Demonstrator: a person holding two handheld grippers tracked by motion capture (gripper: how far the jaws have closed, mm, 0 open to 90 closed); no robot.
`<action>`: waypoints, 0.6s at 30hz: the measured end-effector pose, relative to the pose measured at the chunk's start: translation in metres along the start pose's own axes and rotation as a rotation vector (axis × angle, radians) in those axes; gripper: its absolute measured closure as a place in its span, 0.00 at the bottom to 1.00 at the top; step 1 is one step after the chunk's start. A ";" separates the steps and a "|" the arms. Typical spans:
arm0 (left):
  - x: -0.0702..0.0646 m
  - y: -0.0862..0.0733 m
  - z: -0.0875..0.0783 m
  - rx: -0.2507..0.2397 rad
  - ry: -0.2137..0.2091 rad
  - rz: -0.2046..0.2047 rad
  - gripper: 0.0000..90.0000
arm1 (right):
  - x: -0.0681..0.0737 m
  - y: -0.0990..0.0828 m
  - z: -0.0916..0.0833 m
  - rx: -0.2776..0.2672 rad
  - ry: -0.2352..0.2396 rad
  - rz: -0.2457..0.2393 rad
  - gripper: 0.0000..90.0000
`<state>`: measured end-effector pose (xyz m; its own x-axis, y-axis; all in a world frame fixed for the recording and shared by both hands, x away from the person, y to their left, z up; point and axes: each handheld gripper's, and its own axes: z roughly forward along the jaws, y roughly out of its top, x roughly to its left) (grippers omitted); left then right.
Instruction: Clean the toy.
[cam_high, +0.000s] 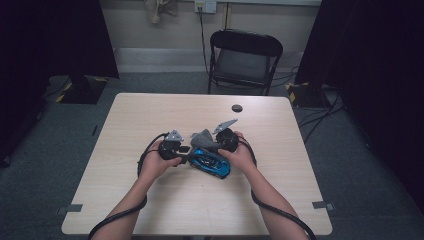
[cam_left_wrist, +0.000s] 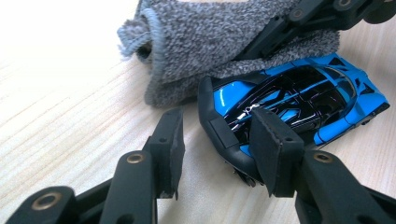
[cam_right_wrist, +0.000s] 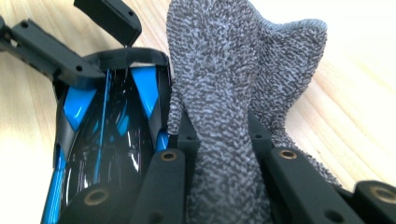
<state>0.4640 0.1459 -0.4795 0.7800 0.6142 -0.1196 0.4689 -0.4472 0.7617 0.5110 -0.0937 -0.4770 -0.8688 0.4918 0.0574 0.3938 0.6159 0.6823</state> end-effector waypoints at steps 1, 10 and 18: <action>0.000 0.000 0.000 0.000 0.002 0.004 0.62 | -0.001 -0.001 -0.001 -0.002 0.003 -0.002 0.83; -0.001 0.000 0.000 0.001 0.001 0.001 0.61 | -0.002 -0.011 -0.010 -0.002 0.009 0.002 0.83; -0.001 0.000 0.000 0.002 0.010 0.006 0.62 | -0.003 -0.018 -0.017 -0.003 0.010 0.007 0.83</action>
<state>0.4632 0.1447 -0.4792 0.7789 0.6177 -0.1085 0.4646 -0.4522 0.7614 0.5009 -0.1168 -0.4774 -0.8690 0.4900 0.0689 0.3986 0.6106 0.6843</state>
